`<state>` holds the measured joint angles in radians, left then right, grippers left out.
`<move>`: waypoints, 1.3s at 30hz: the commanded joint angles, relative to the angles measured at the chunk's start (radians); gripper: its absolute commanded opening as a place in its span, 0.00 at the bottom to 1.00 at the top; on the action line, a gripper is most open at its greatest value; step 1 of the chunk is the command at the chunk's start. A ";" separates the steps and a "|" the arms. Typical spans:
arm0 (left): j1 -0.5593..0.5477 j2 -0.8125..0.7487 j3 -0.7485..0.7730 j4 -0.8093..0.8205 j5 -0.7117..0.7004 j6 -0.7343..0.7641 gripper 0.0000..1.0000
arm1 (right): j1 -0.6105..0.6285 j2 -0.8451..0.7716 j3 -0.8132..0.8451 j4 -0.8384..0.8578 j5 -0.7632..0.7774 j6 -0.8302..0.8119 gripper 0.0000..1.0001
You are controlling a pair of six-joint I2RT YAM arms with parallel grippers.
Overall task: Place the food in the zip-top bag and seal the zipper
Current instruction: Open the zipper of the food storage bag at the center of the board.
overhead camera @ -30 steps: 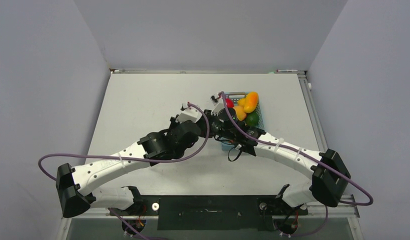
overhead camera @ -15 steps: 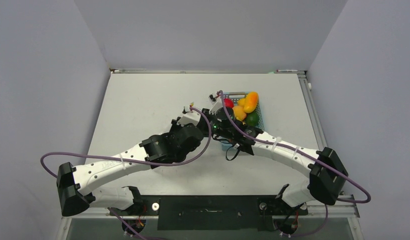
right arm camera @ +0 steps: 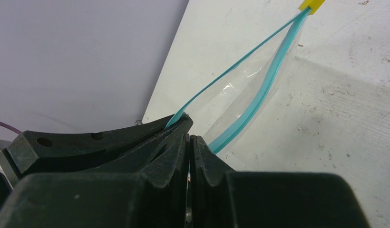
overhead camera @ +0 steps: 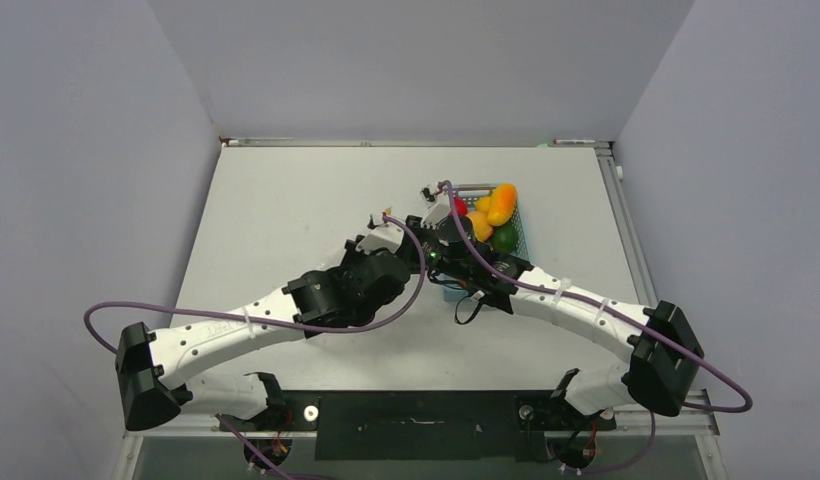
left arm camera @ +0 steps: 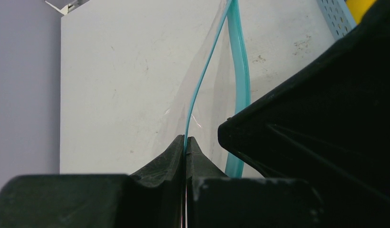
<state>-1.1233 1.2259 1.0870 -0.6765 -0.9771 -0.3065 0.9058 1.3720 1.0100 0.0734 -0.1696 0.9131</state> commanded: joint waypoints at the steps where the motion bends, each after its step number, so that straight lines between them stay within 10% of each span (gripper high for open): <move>1: -0.017 -0.011 -0.002 0.036 -0.021 0.000 0.00 | 0.010 0.006 0.022 0.066 0.010 0.002 0.05; 17: -0.072 -0.042 -0.023 0.058 -0.055 0.022 0.00 | 0.014 0.150 0.033 0.099 0.027 0.018 0.12; 24: -0.087 -0.064 -0.035 0.075 -0.093 0.031 0.00 | 0.025 0.205 0.043 0.039 0.023 0.015 0.76; 29: -0.092 -0.059 -0.034 0.068 -0.121 0.032 0.00 | 0.034 0.197 0.016 0.013 0.045 0.023 0.99; 39: -0.099 -0.017 -0.009 -0.004 -0.235 0.005 0.00 | 0.038 0.204 -0.019 -0.039 0.068 0.032 0.90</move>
<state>-1.2160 1.2057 1.0489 -0.6662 -1.1412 -0.2813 0.9375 1.5833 1.0126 0.0460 -0.1310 0.9367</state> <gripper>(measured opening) 0.001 0.898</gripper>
